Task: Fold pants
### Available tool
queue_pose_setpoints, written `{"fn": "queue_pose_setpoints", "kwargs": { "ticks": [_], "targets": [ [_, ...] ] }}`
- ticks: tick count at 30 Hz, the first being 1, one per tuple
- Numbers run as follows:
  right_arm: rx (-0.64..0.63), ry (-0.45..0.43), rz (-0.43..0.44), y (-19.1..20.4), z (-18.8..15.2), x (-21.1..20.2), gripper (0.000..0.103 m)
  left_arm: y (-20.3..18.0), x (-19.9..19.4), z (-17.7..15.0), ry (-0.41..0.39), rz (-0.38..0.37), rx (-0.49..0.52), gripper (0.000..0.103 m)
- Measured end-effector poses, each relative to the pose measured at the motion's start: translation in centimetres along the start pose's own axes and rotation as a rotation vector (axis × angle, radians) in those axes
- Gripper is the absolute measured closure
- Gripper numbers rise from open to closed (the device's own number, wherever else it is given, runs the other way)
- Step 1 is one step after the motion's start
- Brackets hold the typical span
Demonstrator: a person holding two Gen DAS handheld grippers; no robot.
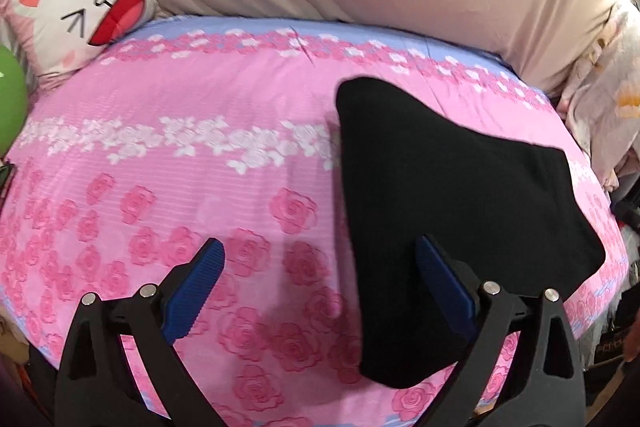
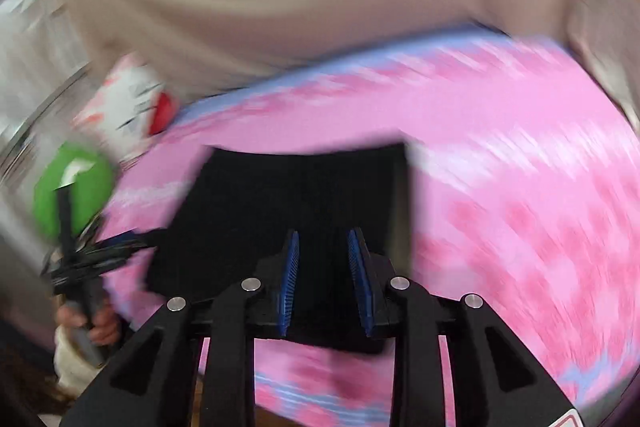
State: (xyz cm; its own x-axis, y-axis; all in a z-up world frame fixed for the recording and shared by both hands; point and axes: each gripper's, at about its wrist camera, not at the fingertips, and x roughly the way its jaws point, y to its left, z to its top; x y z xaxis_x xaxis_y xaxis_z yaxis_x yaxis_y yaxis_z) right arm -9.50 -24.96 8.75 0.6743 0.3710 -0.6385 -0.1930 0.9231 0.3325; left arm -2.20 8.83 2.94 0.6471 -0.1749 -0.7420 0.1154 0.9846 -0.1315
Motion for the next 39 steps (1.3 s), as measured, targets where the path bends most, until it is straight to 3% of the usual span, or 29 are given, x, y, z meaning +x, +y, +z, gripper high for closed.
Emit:
{"fn": "queue_pose_setpoints", "kwargs": {
  "ticks": [3,6,8,11,14,16,19,21,22,24,26,29,33,35,37,38,39],
  "targets": [
    [-0.148,0.044,0.113,5.7,2.8,3.3,0.078,1.1,-1.7,0.2,-0.039,0.031,-0.016,0.009],
    [-0.25,0.11,0.088,9.1,4.5,9.5,0.085,2.7,-3.0,0.1,-0.062,0.051,-0.035,0.009],
    [-0.255,0.175,0.059,10.0,5.0,14.4,0.094,3.8,-3.8,-0.1,-0.072,0.064,-0.04,0.009],
    [-0.271,0.268,0.036,12.0,4.5,21.1,0.094,5.2,-4.3,-0.3,-0.081,0.079,-0.045,0.009],
    [-0.235,0.303,0.121,14.0,4.2,23.5,0.094,6.2,-4.3,-0.3,-0.084,0.099,-0.052,0.009],
    [-0.242,0.296,0.118,14.8,3.9,24.9,0.101,6.3,-4.0,-0.3,-0.078,0.089,-0.055,0.009],
    [-0.17,0.277,0.159,13.6,4.7,23.8,0.101,5.7,-3.7,-0.2,-0.067,0.064,-0.048,0.009],
    [-0.134,0.209,0.154,11.8,5.0,19.9,0.091,5.0,-3.8,-0.3,-0.069,0.046,-0.032,0.009],
    [-0.132,0.178,0.128,11.2,5.0,18.4,0.076,4.4,-3.8,-0.4,-0.071,0.038,-0.019,0.009],
    [-0.077,0.103,0.077,7.7,4.7,13.8,0.06,3.2,-3.5,-0.4,-0.065,0.016,0.0,0.008],
    [-0.009,0.063,0.0,3.5,3.9,10.0,0.057,1.9,-3.0,-0.3,-0.057,-0.003,0.019,0.008],
    [0.076,0.076,-0.138,-2.1,1.6,6.7,0.047,-0.6,-2.3,0.0,-0.051,-0.039,0.05,0.008],
    [0.188,0.153,-0.05,-5.6,-0.9,6.6,0.043,-3.9,-1.3,0.2,-0.035,-0.087,0.088,0.008],
    [0.192,0.146,-0.012,-5.7,-1.4,6.9,0.031,-5.0,-0.8,0.3,-0.024,-0.092,0.102,0.008],
    [0.17,0.141,0.008,-5.3,-1.5,7.7,0.036,-5.6,-0.2,0.2,-0.007,-0.097,0.104,0.008],
    [0.163,0.136,0.014,-5.1,-1.5,8.0,0.049,-5.7,0.1,0.2,0.004,-0.096,0.102,0.008],
    [0.146,0.145,0.021,-4.6,-1.4,8.4,0.073,-5.8,0.3,0.2,0.013,-0.091,0.098,0.008]
  ]
}}
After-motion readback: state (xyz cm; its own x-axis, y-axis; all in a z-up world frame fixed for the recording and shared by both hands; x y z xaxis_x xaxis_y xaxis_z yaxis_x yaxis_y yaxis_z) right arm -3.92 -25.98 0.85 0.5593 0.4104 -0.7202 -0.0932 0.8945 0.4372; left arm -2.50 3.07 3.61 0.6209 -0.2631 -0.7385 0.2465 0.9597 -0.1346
